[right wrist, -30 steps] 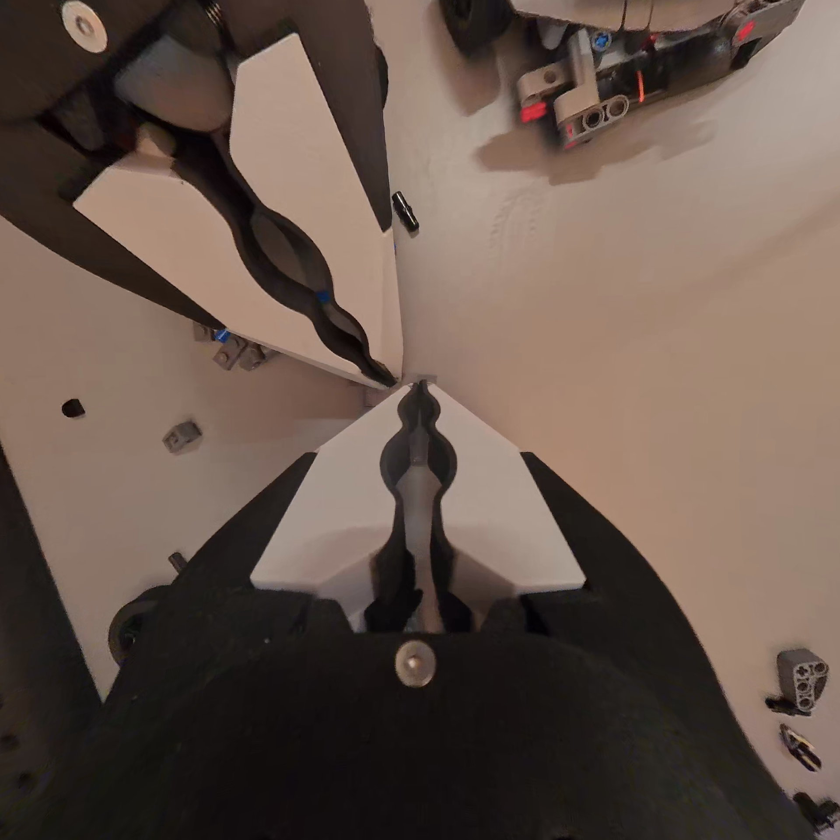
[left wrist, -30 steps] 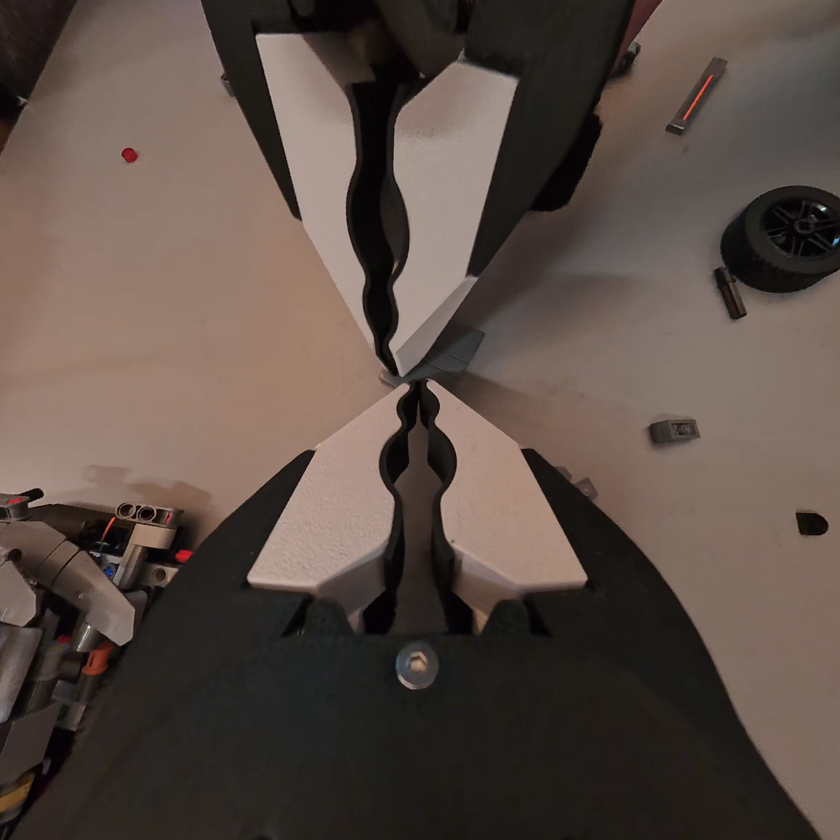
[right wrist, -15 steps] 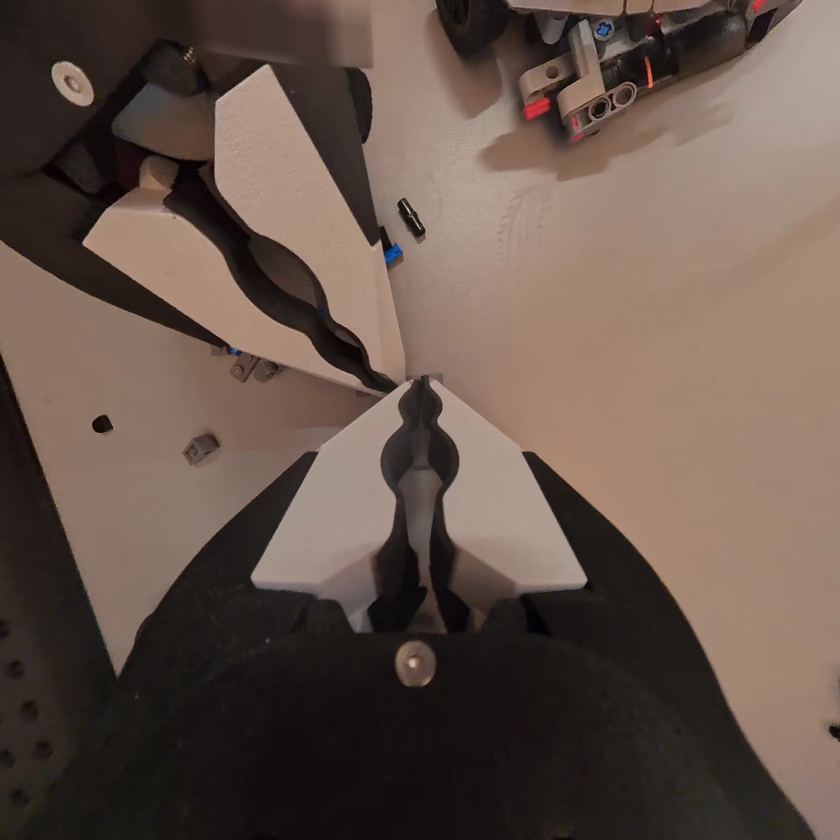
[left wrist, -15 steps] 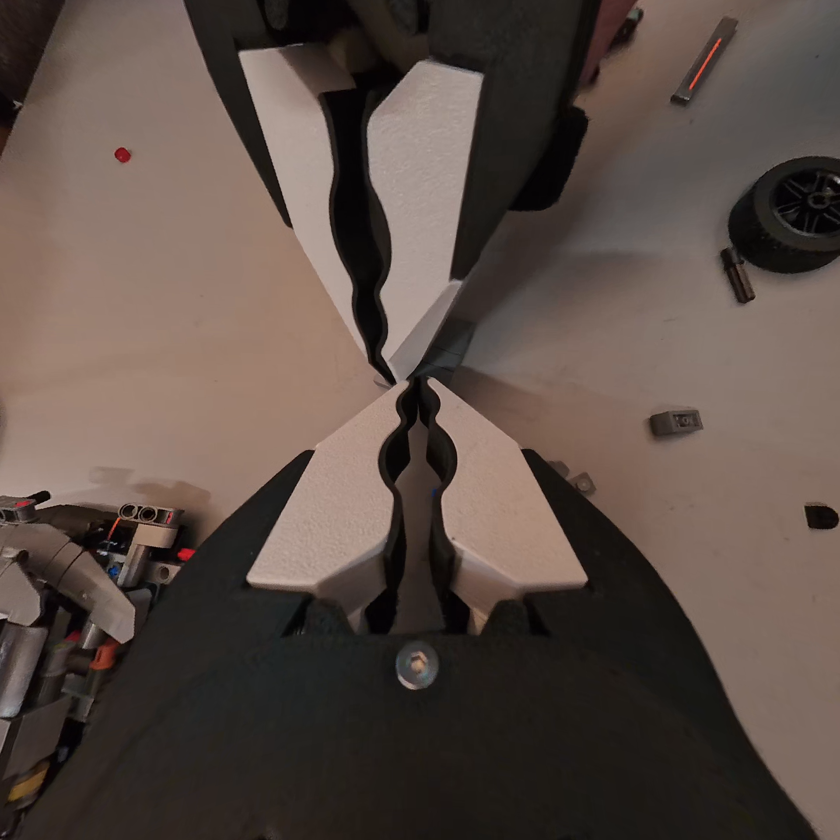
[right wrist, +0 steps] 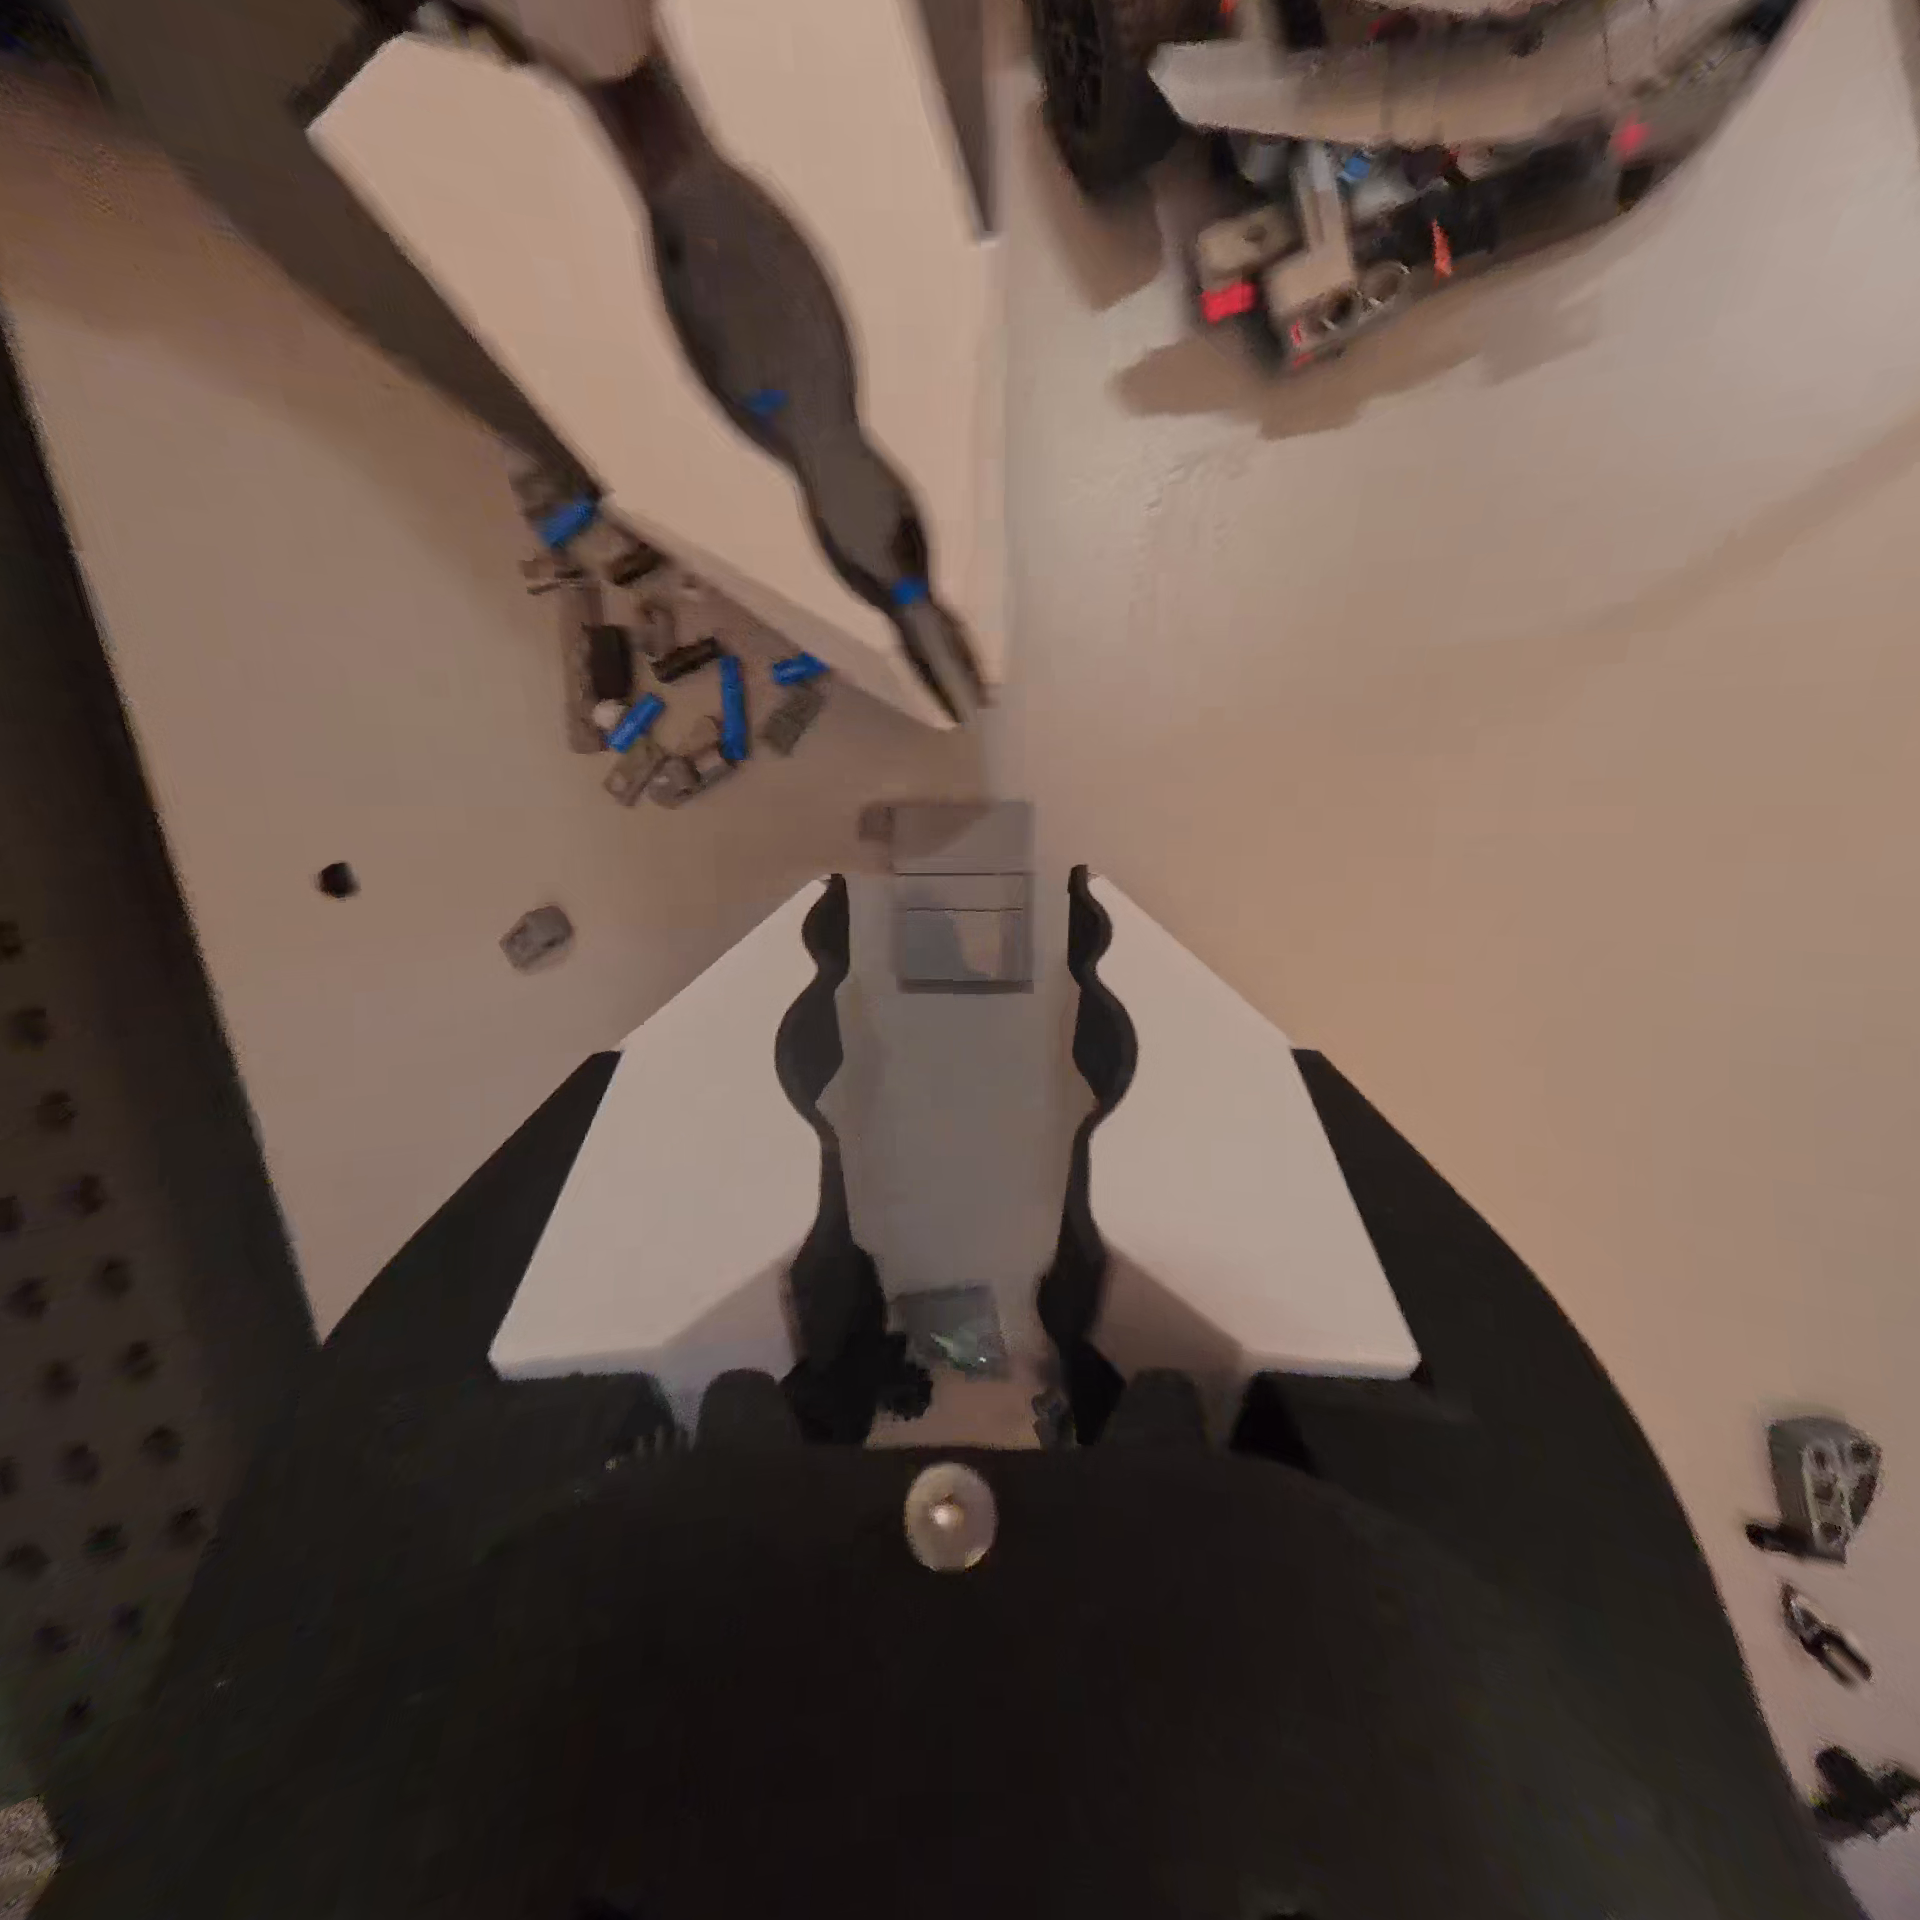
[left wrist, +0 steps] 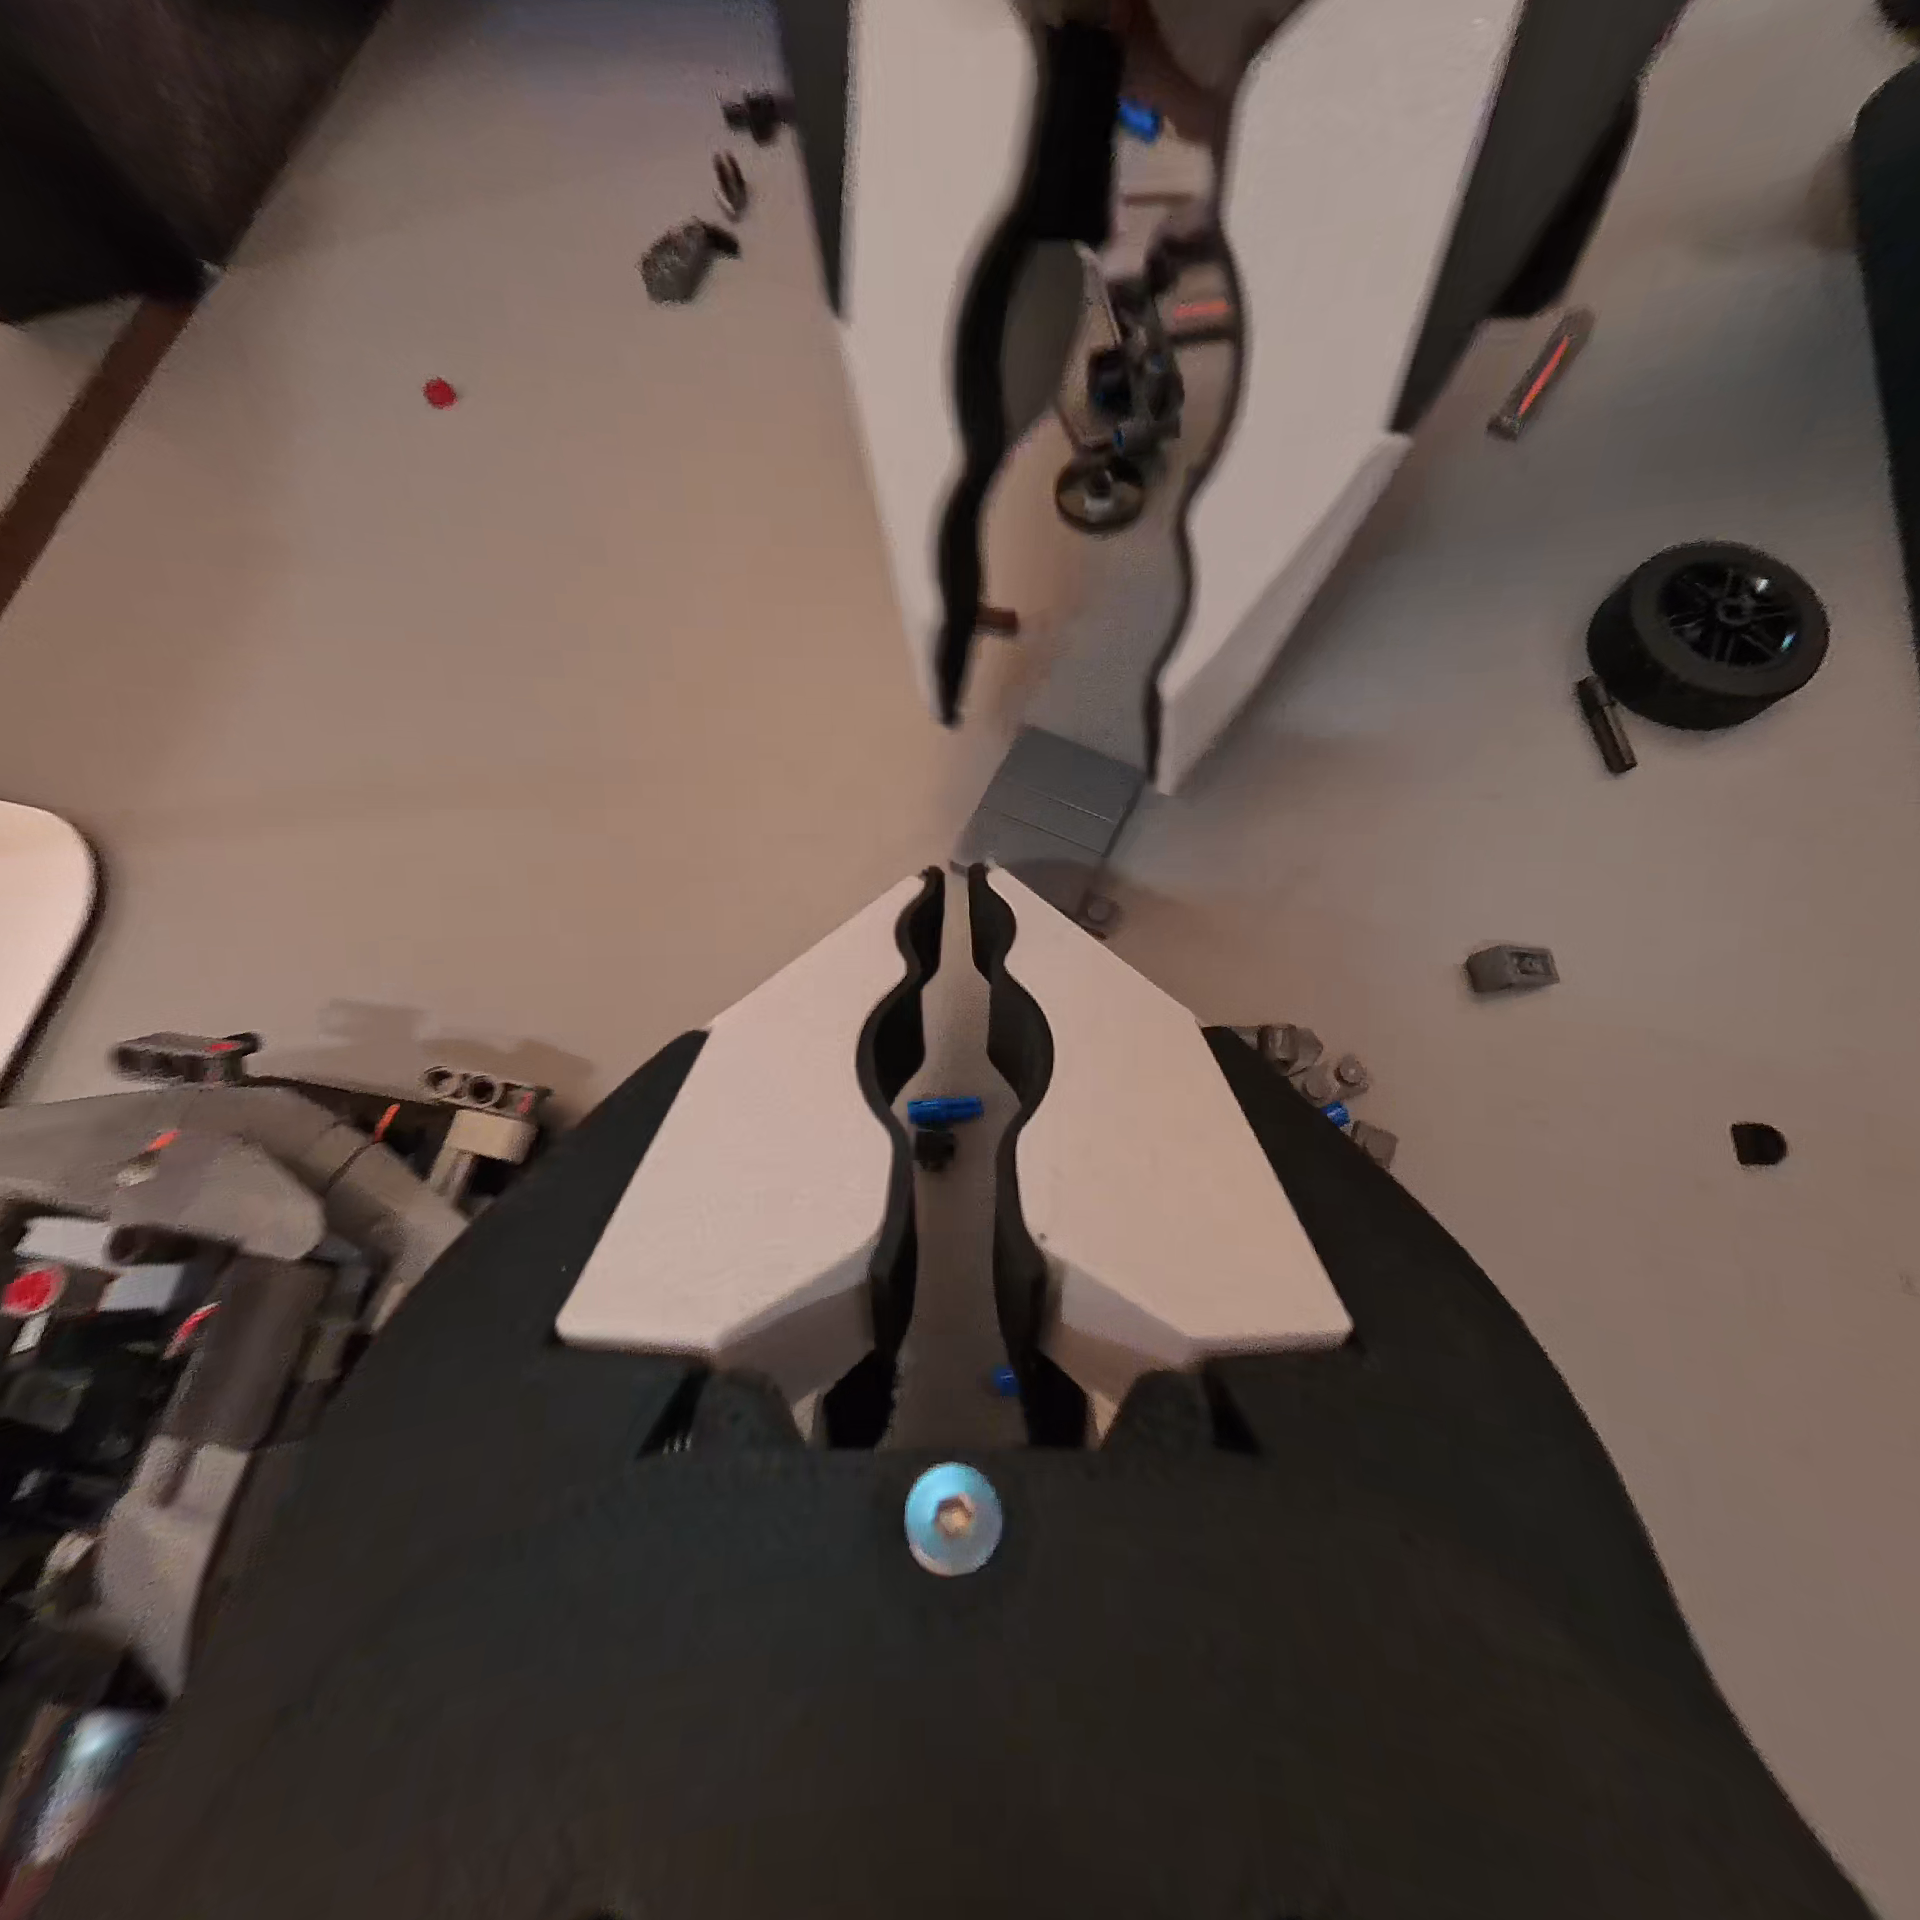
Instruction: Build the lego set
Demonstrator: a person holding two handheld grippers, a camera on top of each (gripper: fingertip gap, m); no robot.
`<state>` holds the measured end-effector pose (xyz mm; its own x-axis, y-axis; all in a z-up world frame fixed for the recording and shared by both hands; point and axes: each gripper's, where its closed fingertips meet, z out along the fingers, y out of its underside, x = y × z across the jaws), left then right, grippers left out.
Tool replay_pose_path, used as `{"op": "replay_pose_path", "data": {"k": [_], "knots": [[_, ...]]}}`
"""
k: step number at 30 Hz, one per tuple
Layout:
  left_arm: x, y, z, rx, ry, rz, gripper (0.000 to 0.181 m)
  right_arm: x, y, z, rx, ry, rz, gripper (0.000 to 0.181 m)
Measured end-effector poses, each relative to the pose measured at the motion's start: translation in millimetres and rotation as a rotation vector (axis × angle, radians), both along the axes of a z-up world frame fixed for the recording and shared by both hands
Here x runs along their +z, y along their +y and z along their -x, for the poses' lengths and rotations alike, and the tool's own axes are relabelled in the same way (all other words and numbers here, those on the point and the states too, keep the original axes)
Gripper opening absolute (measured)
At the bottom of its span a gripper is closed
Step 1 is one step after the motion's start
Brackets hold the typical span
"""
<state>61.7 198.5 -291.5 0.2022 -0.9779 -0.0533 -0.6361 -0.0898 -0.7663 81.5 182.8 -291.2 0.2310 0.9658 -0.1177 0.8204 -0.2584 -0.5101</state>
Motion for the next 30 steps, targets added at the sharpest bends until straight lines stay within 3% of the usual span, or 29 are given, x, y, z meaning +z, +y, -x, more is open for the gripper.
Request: {"op": "replay_pose_path", "data": {"k": [5,10,14,30], "knots": [[13.4,21.0,10.7,0.089,-0.083,-0.010,0.001,13.8,-57.3,48.9,0.234,0.108,-0.014,0.020],[2.5,27.8,14.4,0.132,-0.088,0.033,0.000,-14.7,-78.1,81.6,0.290,0.026,-0.050,0.018],[4.5,29.6,14.9,0.143,-0.090,0.012,0.000,-30.7,-78.0,86.6,0.302,-0.036,-0.090,0.017],[-3.9,32.0,14.7,0.149,-0.078,0.015,0.000,-27.1,-76.2,85.2,0.303,-0.059,-0.127,0.014]]}}
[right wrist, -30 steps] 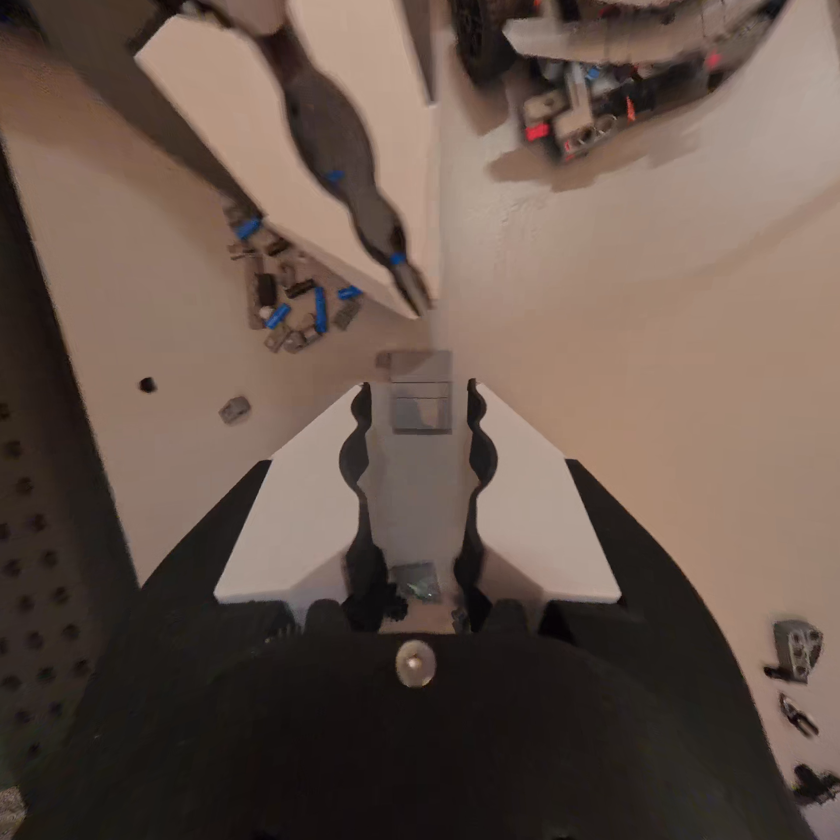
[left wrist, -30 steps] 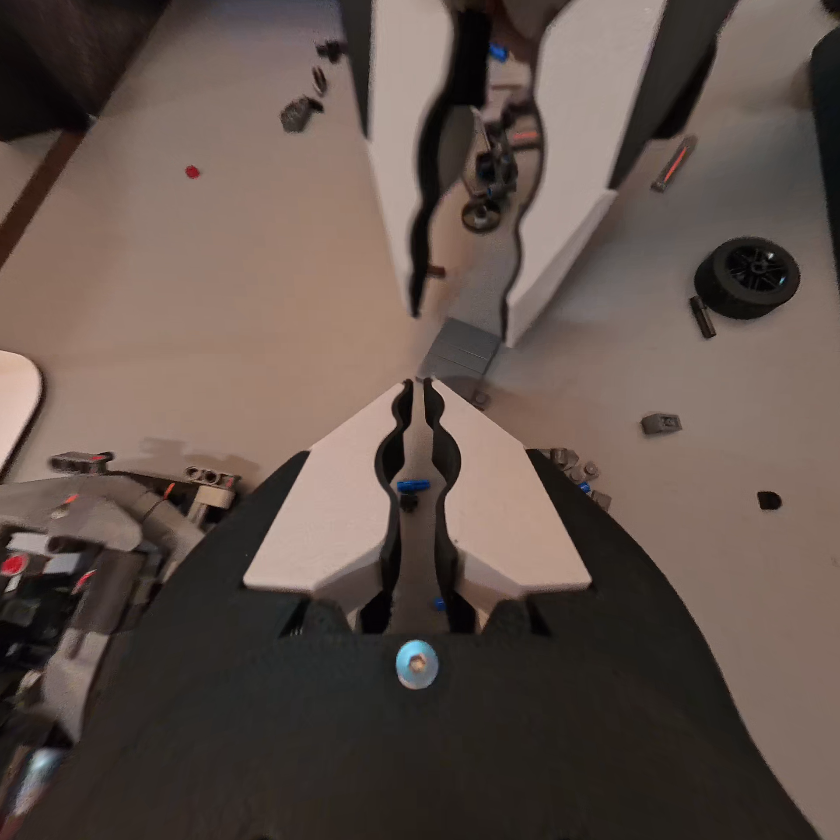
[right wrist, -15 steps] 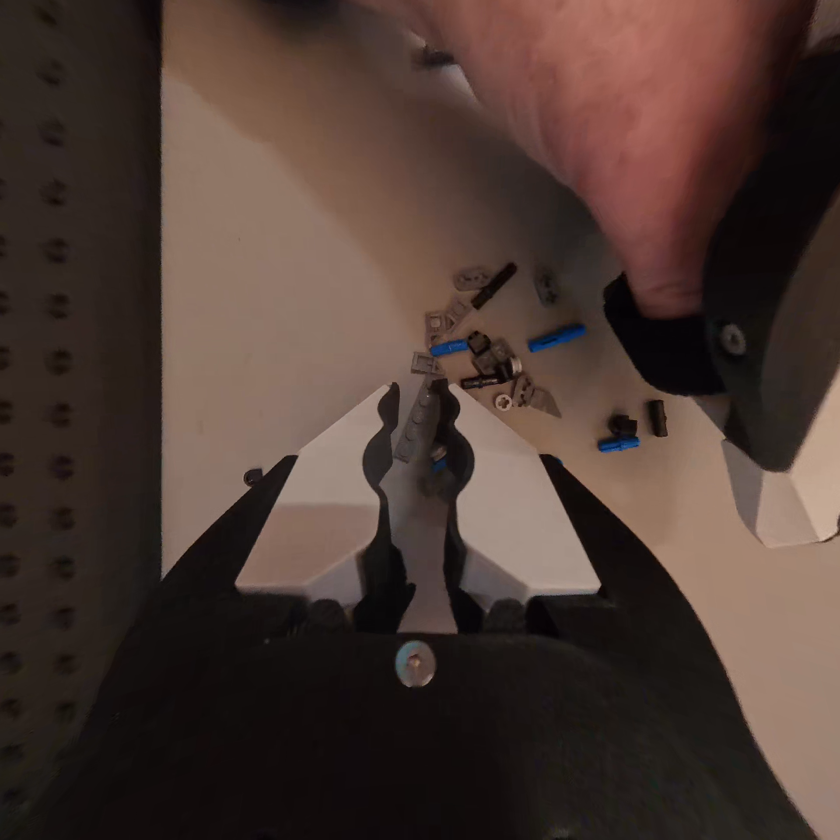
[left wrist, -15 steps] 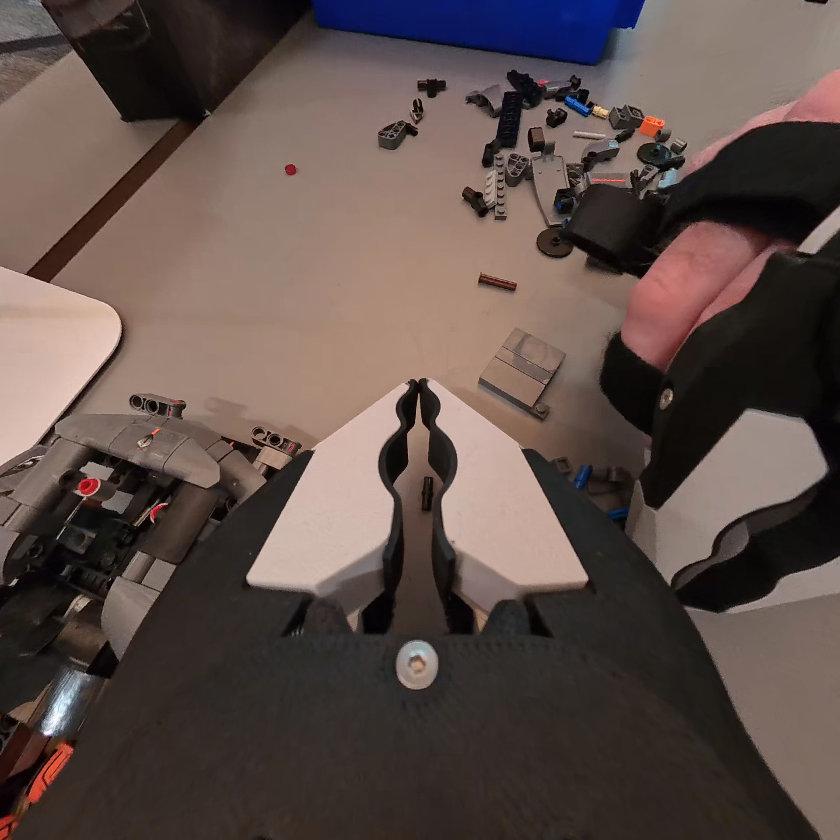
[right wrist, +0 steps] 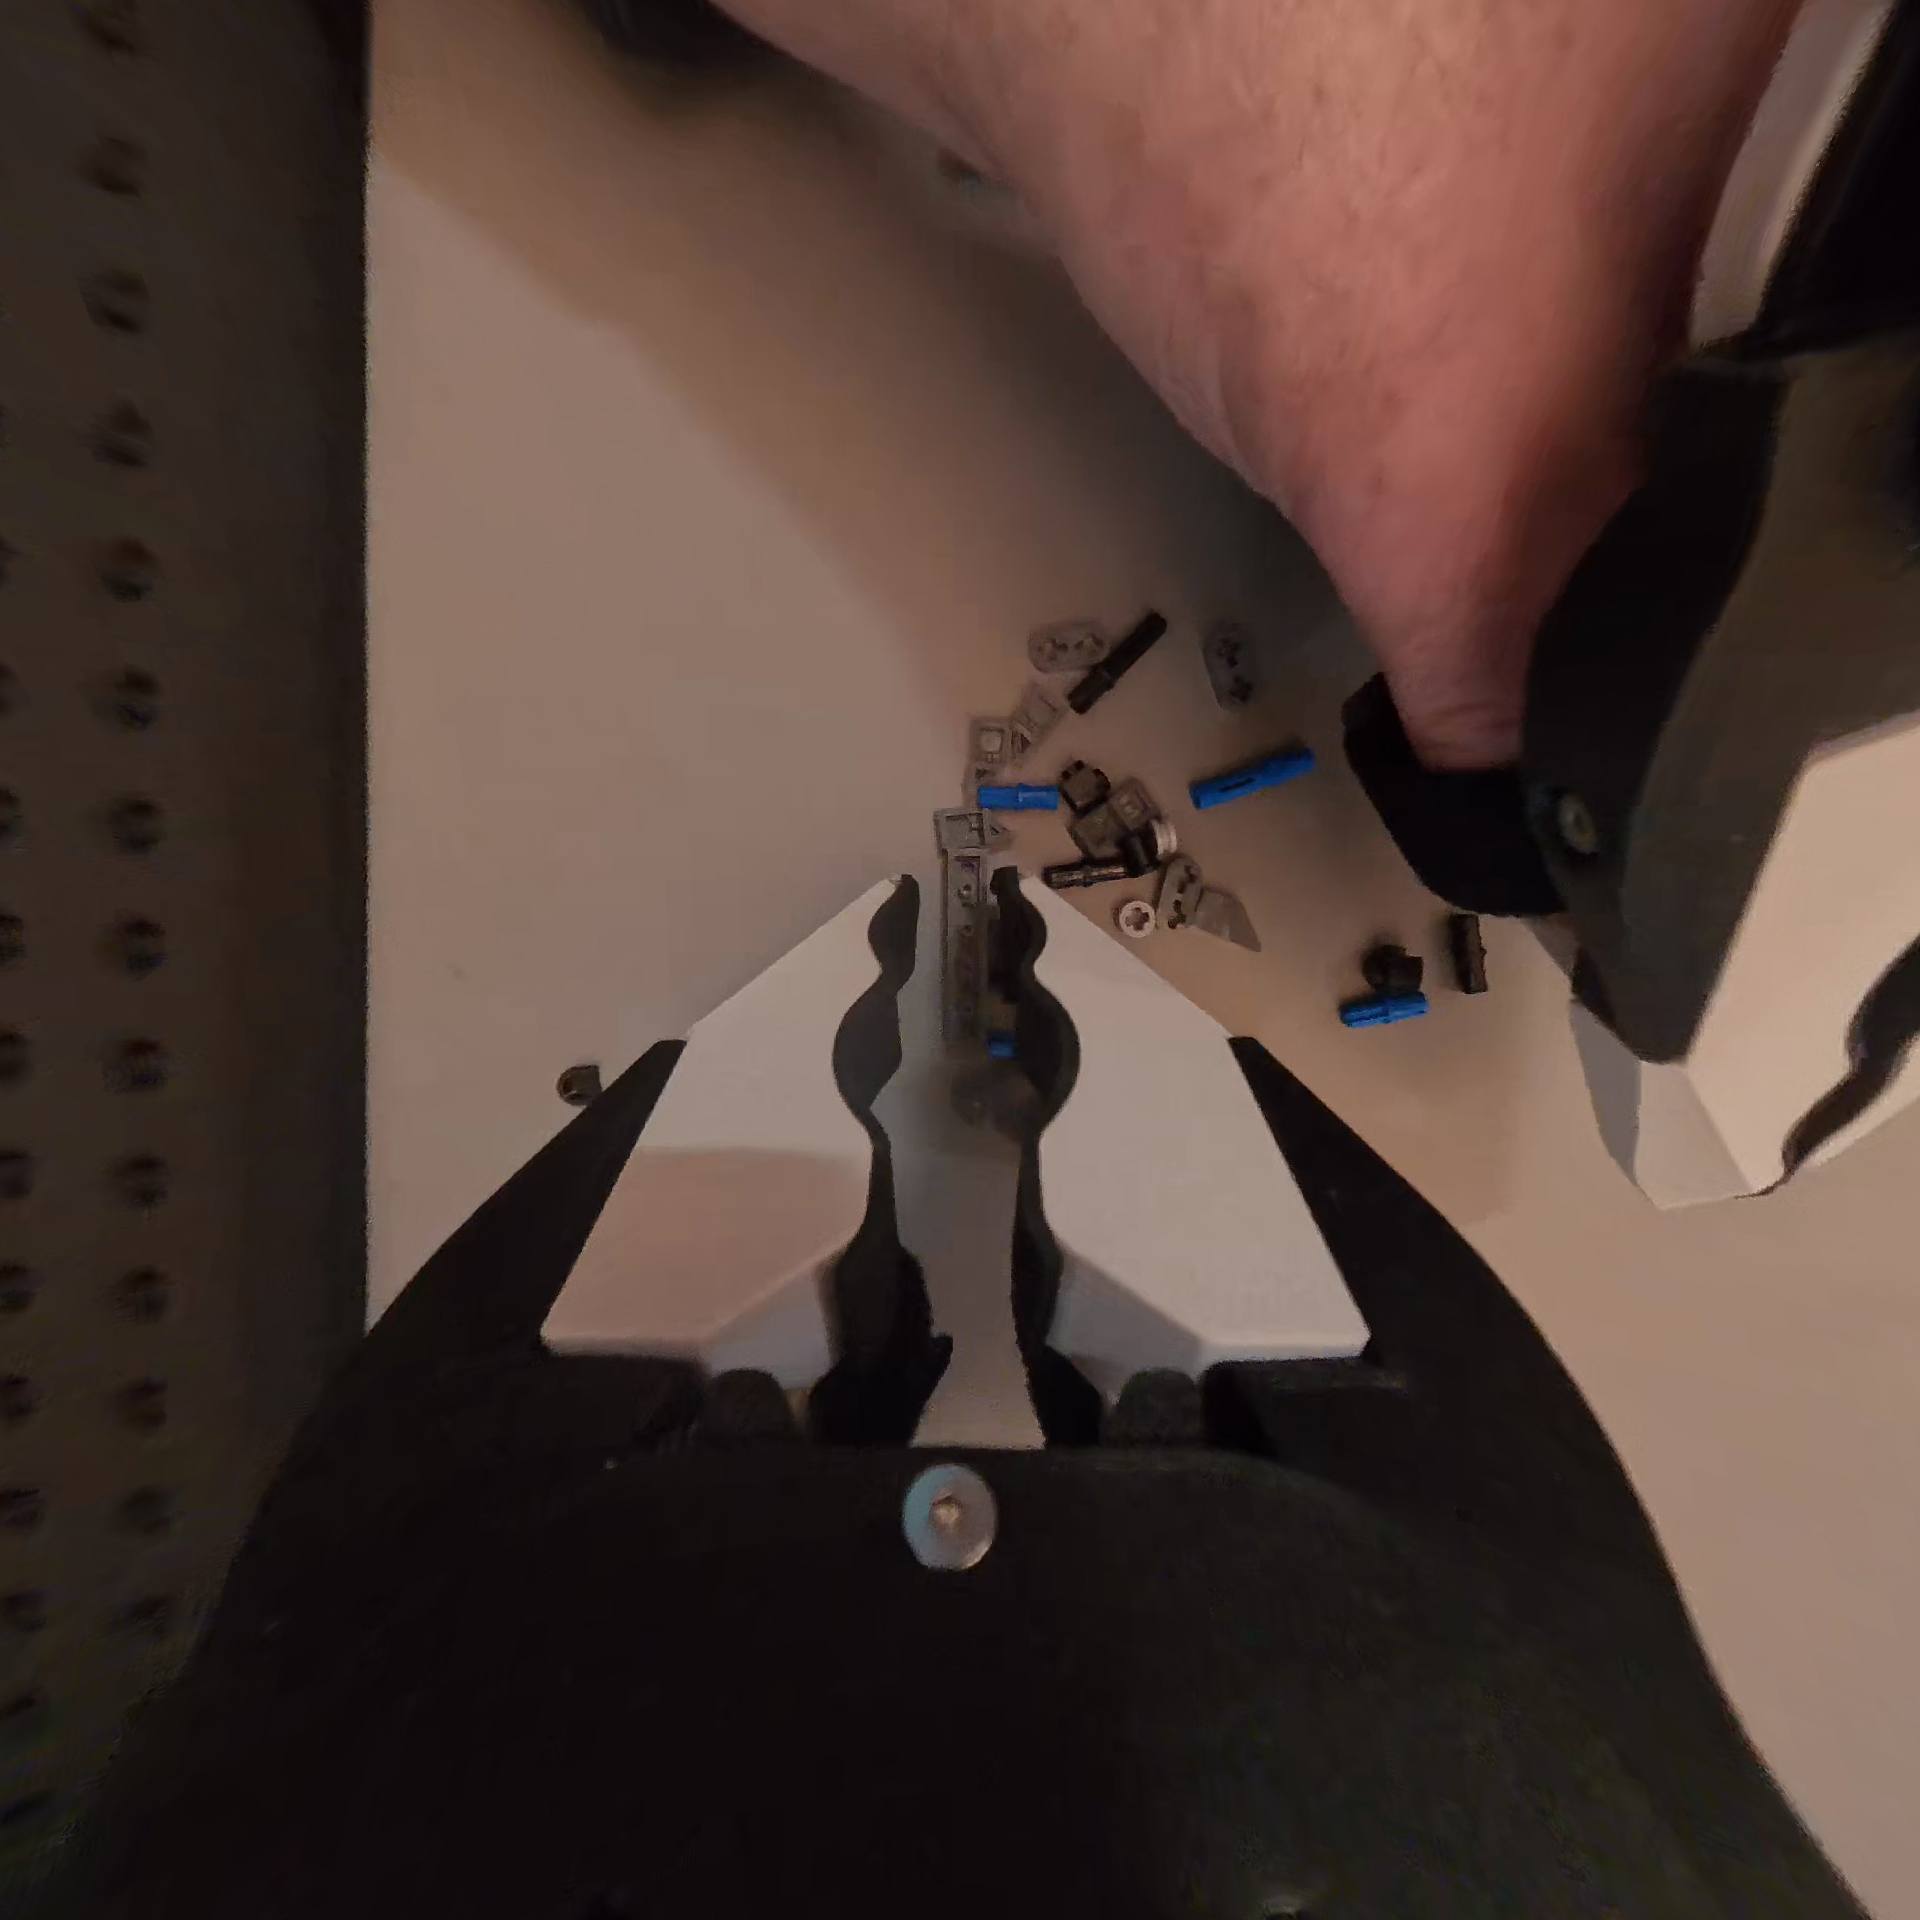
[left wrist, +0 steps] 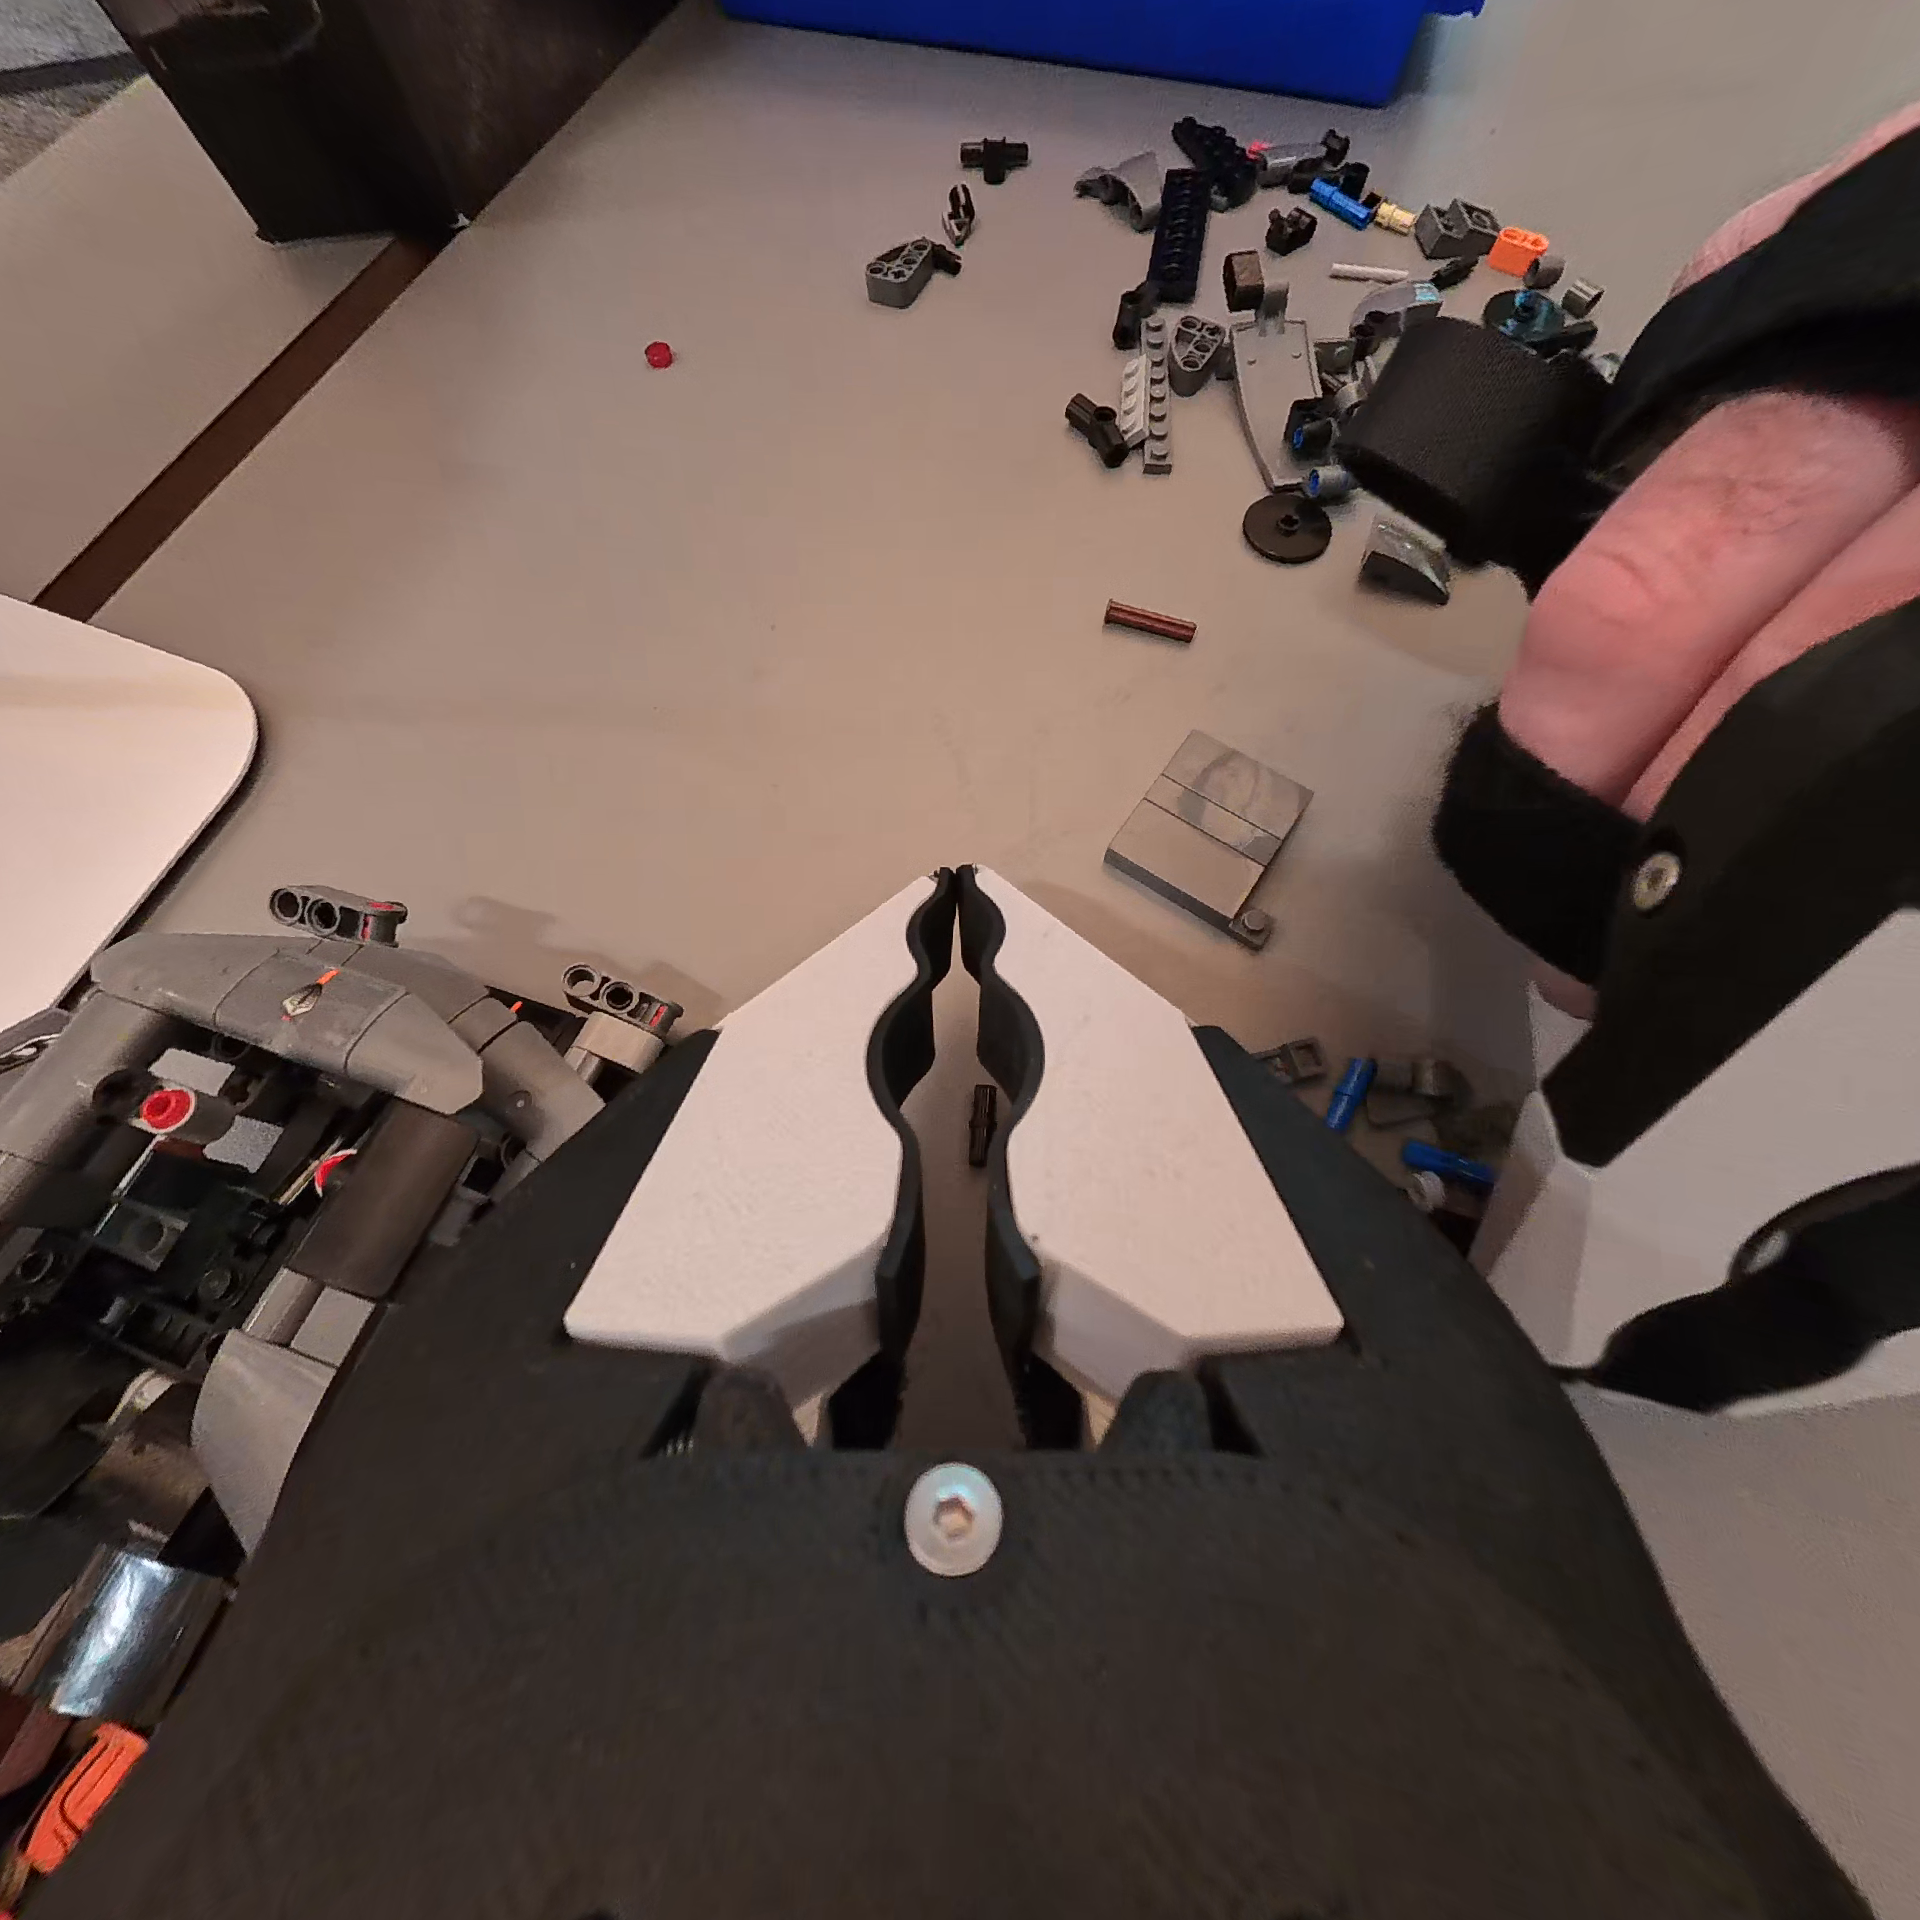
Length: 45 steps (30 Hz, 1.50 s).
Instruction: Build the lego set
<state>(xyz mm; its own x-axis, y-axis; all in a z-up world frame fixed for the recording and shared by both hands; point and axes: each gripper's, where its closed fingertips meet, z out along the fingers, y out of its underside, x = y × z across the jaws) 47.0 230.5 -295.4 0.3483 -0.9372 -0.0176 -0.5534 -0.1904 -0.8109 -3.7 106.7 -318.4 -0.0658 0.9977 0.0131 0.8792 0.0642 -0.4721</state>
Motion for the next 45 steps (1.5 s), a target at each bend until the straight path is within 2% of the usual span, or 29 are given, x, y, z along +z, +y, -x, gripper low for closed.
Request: {"op": "replay_pose_path", "data": {"k": [7,10,14,18,21,23,25,29,33,35,41,45], "knots": [[-1.3,-0.8,-0.6,-0.005,0.004,-0.001,0.000,-6.9,-2.4,0.9,0.015,-0.005,0.014,0.005],[-1.1,-0.6,-0.4,-0.004,0.002,-0.001,0.000,1.3,-3.9,2.0,0.016,0.029,0.044,0.005],[2.9,-6.6,-3.6,-0.039,-0.028,0.016,0.000,42.1,8.4,-8.0,-0.040,0.166,0.126,0.005],[14.6,-22.2,-14.6,-0.119,-0.102,0.070,0.009,100.0,38.8,-27.1,-0.167,0.454,0.212,0.005],[40.3,-47.7,-29.4,-0.236,-0.293,0.212,0.018,145.1,53.0,-40.8,-0.203,0.694,0.284,0.005],[69.2,-65.1,-33.7,-0.330,-0.472,0.339,0.023,163.2,54.2,-48.4,-0.191,0.791,0.332,0.005],[95.3,-74.4,-31.6,-0.394,-0.600,0.402,0.020,173.2,50.1,-50.7,-0.159,0.859,0.387,0.005],[128.2,-93.8,-27.9,-0.500,-0.722,0.359,0.019,180.4,35.7,-42.9,-0.084,0.905,0.465,0.005],[149.7,-113.1,-25.5,-0.592,-0.803,0.344,0.016,190.4,24.9,-39.5,-0.028,0.969,0.516,0.005],[151.7,-114.8,-24.7,-0.599,-0.811,0.340,0.009,194.1,23.3,-39.8,-0.017,0.989,0.528,0.005],[153.1,-115.7,-22.6,-0.606,-0.804,0.314,0.005,195.5,25.7,-41.7,-0.025,0.994,0.534,0.005],[146.4,-101.8,-23.1,-0.530,-0.771,0.273,0.005,186.6,38.2,-44.6,-0.100,0.923,0.436,0.007]]}}
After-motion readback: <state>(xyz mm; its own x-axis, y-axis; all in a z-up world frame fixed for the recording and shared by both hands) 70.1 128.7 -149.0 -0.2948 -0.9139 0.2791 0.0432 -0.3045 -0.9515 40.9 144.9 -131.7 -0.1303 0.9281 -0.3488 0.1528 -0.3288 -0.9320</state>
